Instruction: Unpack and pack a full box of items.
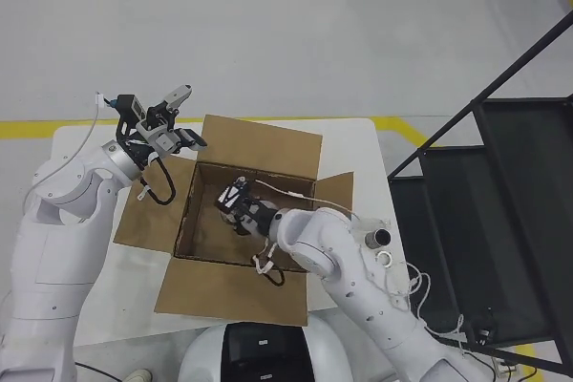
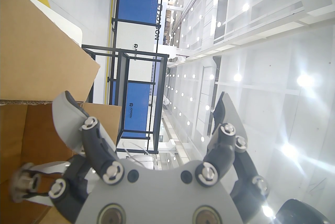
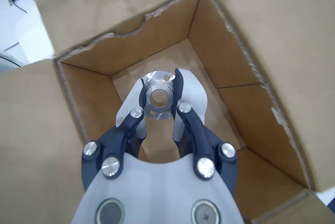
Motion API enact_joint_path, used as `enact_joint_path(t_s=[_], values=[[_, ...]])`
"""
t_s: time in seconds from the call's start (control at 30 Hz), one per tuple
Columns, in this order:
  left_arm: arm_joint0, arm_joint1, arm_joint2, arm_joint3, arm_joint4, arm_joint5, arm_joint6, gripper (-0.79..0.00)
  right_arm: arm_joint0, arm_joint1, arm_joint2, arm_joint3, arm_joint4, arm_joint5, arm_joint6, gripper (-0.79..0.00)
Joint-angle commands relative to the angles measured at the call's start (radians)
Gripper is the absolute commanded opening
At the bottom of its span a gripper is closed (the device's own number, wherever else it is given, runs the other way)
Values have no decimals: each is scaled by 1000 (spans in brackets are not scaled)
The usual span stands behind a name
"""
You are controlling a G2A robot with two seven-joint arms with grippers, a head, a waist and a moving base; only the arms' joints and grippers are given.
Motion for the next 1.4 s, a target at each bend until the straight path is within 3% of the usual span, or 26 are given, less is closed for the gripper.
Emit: enact_joint_path(t_s=[0.0,0.2,0.37,1.13,1.37], values=[[0,0,0,0,0,0,0,0,-69,12,55,-112,22,-10,-16,-785],[0,0,0,0,0,0,0,0,-203,34,165,-267,65,3,-74,-785],[0,0,0,0,0,0,0,0,-269,46,219,-308,100,-20,-119,-785],[0,0,0,0,0,0,0,0,-270,48,217,-308,115,-32,-131,-785],[0,0,0,0,0,0,0,0,-300,61,342,-367,244,11,-94,-785]])
